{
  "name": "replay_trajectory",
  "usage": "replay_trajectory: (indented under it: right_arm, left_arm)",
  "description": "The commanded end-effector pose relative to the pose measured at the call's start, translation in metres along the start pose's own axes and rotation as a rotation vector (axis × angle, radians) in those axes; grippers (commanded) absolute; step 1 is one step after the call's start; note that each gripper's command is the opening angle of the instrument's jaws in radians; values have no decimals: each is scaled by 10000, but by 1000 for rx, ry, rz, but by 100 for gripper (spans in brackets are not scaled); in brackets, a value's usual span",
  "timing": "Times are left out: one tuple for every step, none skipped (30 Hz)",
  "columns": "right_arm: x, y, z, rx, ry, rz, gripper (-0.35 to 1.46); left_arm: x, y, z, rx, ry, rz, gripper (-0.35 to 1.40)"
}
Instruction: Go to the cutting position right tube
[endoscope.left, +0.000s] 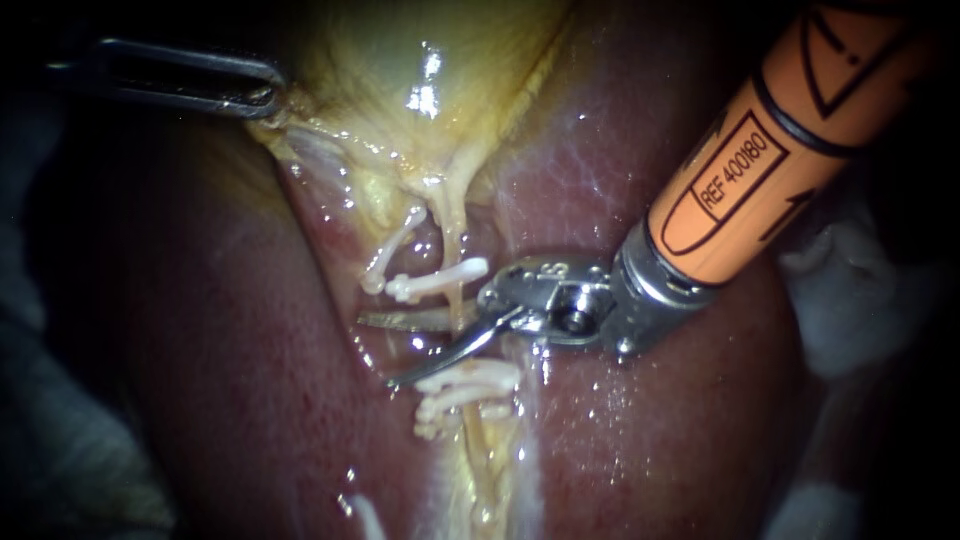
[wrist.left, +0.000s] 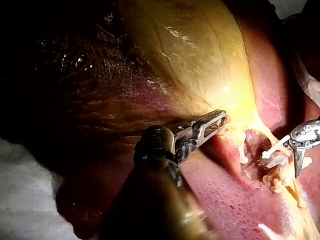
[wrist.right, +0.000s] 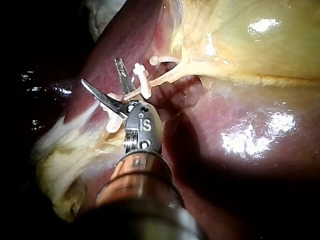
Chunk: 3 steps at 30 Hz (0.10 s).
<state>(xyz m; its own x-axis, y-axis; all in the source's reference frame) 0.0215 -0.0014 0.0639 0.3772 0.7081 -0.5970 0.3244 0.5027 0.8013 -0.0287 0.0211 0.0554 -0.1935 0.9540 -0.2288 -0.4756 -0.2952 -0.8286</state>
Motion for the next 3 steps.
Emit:
replay_trajectory:
  right_arm:
    - [-1,1,0,-1,-1,0,132]
    - [-1,1,0,0,-1,0,132]
    - [-2,1,0,0,-1,0,130]
  left_arm:
    - [0,0,0,0,0,0,-35]
    - [0,0,0,0,0,0,-35]
    - [0,0,0,0,0,0,-35]
